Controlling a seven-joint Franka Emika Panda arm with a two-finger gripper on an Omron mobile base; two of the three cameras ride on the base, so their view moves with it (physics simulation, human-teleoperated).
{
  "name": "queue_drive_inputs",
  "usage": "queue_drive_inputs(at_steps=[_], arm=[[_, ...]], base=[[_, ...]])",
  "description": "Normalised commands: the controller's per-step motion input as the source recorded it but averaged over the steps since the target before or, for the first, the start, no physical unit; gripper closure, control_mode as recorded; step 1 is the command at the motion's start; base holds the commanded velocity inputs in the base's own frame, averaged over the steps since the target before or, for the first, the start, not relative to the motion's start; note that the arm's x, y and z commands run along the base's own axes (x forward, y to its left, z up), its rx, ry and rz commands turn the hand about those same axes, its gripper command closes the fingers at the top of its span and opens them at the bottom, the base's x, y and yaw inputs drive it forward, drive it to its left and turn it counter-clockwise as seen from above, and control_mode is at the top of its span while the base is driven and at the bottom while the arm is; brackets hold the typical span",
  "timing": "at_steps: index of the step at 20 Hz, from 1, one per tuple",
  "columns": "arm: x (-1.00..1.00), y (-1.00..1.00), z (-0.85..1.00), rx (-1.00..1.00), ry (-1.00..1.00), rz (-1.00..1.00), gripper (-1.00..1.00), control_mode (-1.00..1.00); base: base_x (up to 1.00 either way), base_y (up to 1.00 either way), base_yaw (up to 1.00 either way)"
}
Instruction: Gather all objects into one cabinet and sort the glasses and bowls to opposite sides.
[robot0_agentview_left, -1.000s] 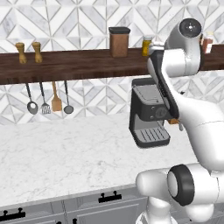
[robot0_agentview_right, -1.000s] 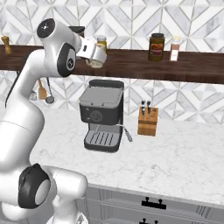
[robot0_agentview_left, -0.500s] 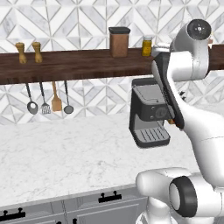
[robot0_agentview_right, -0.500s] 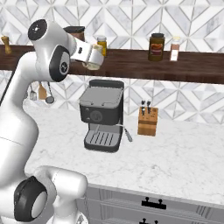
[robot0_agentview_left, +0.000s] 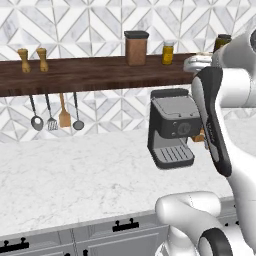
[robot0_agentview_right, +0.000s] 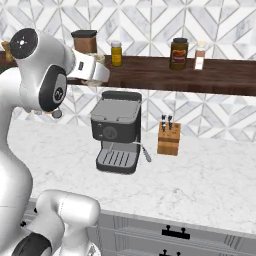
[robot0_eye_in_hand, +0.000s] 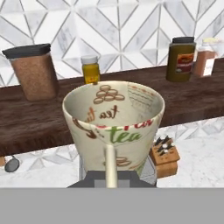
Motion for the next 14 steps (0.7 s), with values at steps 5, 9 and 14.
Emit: queue_drive_inputs(at_steps=[5, 9, 14], arm=[[-0.74, 0.2, 0.01, 0.0, 0.0, 0.16, 1.0, -1.0], [-0.58, 0.08, 0.01, -0.05, 0.0, 0.04, 1.0, -1.0], [-0.37, 0.0, 0.0, -0.02, 0.0, 0.0, 1.0, -1.0]], base=[[0.0, 0.0, 0.0], [0.0, 0.0, 0.0], [0.0, 0.0, 0.0]])
